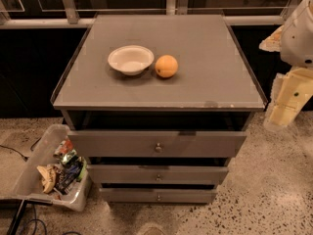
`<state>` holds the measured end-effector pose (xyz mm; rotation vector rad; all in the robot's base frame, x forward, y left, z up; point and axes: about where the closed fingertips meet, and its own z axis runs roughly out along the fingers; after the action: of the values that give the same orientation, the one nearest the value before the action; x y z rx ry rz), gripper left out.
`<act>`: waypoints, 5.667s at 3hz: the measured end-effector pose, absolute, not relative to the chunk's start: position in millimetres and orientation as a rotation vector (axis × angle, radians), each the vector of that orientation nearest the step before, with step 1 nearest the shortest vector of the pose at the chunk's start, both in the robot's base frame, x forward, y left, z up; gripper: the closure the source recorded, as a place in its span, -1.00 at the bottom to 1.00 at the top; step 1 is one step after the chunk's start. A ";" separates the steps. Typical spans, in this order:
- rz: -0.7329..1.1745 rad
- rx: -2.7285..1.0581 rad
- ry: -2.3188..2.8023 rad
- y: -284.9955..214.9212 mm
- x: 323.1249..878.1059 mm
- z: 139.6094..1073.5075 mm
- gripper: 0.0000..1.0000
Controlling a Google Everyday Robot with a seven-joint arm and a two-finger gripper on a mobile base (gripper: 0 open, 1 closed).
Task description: Open top drawer
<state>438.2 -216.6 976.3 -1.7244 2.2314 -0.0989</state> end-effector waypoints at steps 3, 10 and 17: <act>-0.005 -1.734 2.148 -208.0 425.9 945.7 -1.00; 0.128 -1.700 1.956 -165.8 485.3 735.3 -1.00; 0.173 -1.622 2.056 -175.1 547.4 640.5 -0.64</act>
Offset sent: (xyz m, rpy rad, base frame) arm -0.0125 0.0027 -0.0226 0.0593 0.0194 0.0307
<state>547.4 -175.1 640.5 -1.6223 2.0564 0.1734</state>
